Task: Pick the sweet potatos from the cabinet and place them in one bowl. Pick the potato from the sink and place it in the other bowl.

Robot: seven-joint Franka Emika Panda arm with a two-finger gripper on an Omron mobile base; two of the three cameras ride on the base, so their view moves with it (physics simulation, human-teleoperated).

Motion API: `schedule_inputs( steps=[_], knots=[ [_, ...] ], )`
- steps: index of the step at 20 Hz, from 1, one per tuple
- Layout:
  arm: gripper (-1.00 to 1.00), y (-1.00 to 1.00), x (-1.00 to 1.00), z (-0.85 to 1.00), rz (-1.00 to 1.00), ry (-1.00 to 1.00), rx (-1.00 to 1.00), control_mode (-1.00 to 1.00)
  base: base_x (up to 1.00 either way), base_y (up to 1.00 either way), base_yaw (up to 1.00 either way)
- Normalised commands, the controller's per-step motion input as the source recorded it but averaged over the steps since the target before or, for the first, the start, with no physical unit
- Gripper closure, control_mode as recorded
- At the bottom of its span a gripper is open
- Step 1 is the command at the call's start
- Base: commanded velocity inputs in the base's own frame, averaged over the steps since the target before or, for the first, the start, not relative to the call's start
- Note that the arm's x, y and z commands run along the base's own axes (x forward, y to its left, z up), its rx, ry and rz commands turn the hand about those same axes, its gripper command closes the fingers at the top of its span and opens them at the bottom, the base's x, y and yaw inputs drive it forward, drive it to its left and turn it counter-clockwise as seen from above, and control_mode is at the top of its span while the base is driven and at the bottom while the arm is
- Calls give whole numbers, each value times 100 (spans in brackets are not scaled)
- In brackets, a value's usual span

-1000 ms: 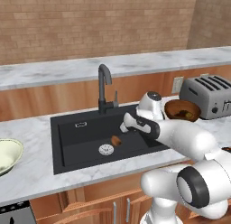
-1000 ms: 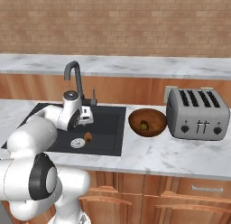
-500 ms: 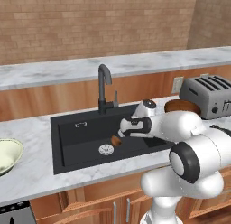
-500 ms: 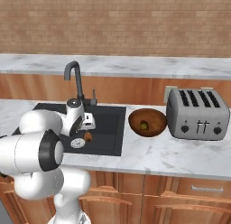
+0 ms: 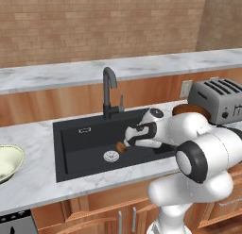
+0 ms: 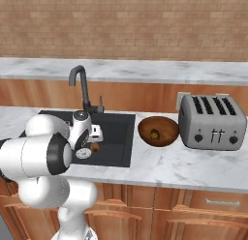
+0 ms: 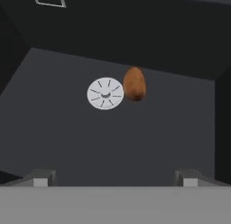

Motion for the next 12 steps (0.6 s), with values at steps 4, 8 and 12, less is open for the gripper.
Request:
schedule_inputs(
  steps=[4,8,12],
  knots=[
    [-100,9,31,0,0,0,0,-100,0,0,0],
    [-100,12,35,0,0,0,0,-100,0,0,0],
    [-100,12,29,0,0,0,0,-100,0,0,0]
  ],
)
